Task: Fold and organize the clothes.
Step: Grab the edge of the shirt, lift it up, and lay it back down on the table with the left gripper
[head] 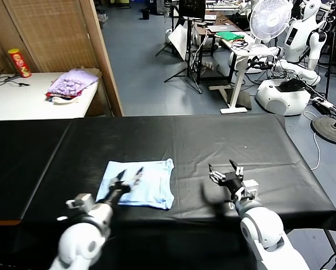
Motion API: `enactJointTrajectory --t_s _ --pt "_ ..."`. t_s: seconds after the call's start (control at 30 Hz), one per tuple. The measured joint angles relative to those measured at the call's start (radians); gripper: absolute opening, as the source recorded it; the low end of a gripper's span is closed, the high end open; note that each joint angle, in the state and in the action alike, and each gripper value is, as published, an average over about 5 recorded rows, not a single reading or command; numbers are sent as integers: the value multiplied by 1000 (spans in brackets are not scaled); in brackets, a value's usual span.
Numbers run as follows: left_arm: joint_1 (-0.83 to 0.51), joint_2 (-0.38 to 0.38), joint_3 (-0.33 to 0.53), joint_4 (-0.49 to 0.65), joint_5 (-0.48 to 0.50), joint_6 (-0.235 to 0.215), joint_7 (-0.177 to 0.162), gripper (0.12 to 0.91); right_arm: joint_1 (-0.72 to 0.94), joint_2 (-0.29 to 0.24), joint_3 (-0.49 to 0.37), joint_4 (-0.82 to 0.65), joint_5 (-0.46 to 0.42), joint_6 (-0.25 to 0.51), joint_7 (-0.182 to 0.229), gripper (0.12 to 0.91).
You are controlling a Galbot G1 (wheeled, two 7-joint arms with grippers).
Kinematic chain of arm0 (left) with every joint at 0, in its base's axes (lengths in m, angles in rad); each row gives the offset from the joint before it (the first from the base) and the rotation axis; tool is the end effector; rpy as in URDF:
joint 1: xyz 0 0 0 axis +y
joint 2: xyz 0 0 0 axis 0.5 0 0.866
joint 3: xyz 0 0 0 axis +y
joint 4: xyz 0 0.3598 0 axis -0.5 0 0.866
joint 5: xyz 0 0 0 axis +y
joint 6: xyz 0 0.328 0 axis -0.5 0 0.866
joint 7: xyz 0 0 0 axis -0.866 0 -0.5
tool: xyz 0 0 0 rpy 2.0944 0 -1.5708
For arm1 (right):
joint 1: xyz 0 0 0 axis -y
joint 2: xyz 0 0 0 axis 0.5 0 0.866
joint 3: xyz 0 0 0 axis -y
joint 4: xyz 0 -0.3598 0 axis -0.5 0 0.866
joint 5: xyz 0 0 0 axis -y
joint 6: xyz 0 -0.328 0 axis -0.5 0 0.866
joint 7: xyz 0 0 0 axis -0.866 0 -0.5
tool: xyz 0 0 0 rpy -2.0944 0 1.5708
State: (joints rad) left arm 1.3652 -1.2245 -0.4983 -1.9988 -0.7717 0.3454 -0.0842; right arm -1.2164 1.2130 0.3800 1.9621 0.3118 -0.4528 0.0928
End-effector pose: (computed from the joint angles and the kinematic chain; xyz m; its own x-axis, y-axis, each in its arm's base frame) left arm 0.2168 0.0688 -0.2955 -0.9371 0.2271 0.2651 0.1023 0.9047 -0.4135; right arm 0.2562 -0.0416 -0.2822 -0.9441 -0.1519 0.2926 -0.1715 0.9843 -0.0424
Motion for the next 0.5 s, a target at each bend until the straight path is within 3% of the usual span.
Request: enactJointTrajectory --t_s 0.17,0.5 --pt "-3 39 -80 74 -85 1 0 798 0 1 -3 -3 0 0 -1 798" --pt "-17 30 -112 153 -246 34 -1 771 1 3 -2 -5 0 2 -3 798"
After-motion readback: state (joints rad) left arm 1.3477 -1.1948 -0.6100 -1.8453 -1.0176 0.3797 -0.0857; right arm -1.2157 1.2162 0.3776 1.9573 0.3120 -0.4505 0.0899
